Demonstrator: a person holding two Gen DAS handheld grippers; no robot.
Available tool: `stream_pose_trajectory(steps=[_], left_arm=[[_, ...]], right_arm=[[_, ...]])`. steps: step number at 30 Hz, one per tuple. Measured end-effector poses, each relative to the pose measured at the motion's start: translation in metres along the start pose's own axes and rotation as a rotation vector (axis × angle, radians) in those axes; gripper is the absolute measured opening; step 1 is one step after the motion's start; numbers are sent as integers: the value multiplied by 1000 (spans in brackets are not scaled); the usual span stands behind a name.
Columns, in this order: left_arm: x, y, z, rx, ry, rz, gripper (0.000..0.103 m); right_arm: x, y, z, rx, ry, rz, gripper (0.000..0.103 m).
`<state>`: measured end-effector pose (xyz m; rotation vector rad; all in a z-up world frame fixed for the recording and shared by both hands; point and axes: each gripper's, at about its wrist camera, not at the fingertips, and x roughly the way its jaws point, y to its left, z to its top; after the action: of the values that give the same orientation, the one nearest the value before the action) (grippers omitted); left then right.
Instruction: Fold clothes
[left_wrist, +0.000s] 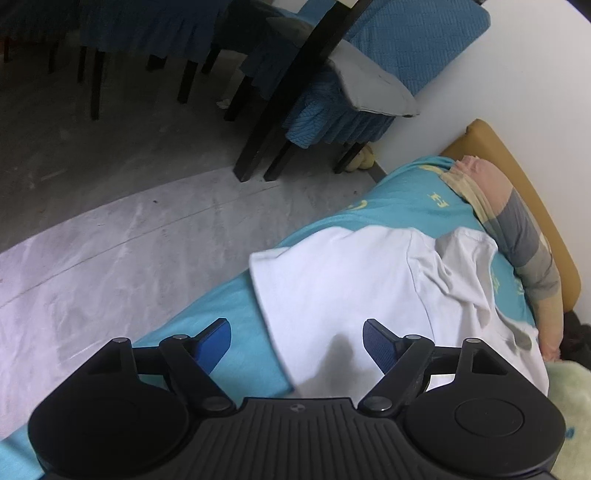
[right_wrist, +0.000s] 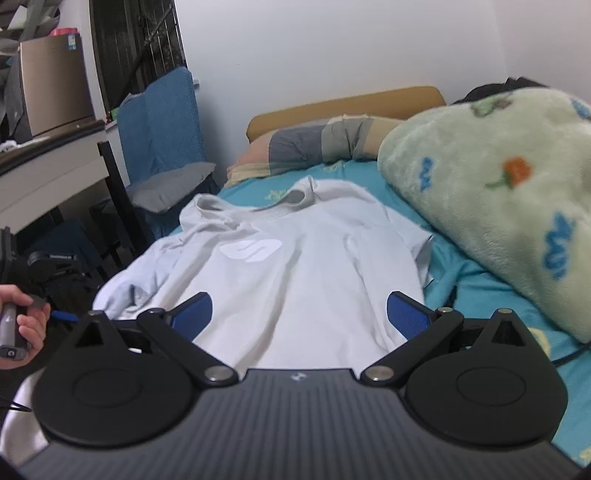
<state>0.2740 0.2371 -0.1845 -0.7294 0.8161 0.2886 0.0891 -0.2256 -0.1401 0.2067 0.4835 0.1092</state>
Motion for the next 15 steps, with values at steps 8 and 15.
stream_pose_trajectory(steps=[8,15], left_arm=[[56,-19,21,32,-30,-40,3],[47,-84,90,341,-182,72,2]], right_arm=[[26,-9,-10,33,50,-10,103],[33,-20,-8,81,35,-46,103]])
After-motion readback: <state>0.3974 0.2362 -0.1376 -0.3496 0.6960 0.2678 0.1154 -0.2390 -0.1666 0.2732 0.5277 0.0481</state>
